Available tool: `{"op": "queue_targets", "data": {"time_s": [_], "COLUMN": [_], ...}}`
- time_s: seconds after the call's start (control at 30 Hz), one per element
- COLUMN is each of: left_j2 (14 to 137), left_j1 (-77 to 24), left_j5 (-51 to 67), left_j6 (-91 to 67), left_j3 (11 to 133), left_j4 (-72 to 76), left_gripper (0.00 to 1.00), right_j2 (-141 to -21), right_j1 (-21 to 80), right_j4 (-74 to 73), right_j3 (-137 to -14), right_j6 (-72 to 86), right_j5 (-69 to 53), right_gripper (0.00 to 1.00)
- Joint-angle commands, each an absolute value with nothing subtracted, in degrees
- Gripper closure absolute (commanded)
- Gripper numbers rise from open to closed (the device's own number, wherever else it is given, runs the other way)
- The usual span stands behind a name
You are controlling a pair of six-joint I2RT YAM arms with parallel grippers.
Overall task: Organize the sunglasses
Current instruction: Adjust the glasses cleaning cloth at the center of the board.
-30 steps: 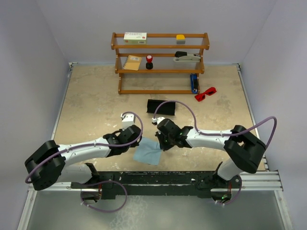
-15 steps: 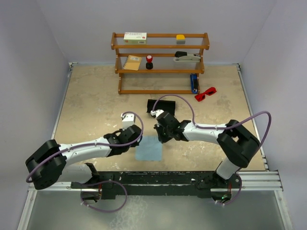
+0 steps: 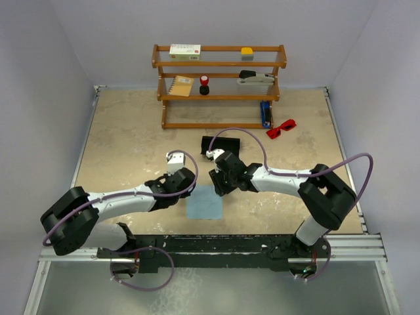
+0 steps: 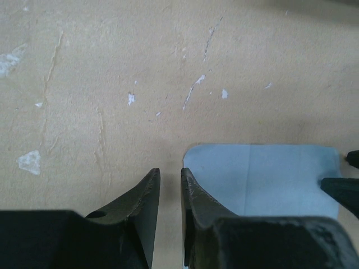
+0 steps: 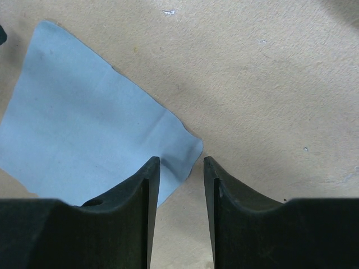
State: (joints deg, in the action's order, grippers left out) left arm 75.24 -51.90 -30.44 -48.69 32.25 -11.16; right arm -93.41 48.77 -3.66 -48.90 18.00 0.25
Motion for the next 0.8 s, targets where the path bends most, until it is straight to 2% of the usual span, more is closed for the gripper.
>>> {"op": "queue_targets", "data": {"time_s": [0.0,0.53,0.63,0.77], "left_j2": [76.42,81.58,82.74,83.85], "left_j1": [-50.80,-50.10,-50.05,-50.07], "left_j5": [-30.84,-28.53,-28.44,-27.46], "left_j6": [-45.90,-44.65,-44.91,-45.02], "left_j3": [36.01,38.06,38.46,38.67], "left_j4": [-7.47,-6.25,-6.43,-5.94], "left_gripper": [0.81,0.84,0.83,0.77], "right_j2": [-90.48,-87.90,-87.72,-87.50], "right_j1": [48.61,48.44,48.45,48.48], "right_j4": [-5.18,-4.67,-4.66,-4.75], "right_j3": [-51.11,-48.48,-48.09,-47.69], "right_j6": [18.11,20.71,20.91,20.99], "right_j5": [0.46,2.77,2.67,2.71], "right_gripper": [0.59,0.59,0.60,0.60]}}
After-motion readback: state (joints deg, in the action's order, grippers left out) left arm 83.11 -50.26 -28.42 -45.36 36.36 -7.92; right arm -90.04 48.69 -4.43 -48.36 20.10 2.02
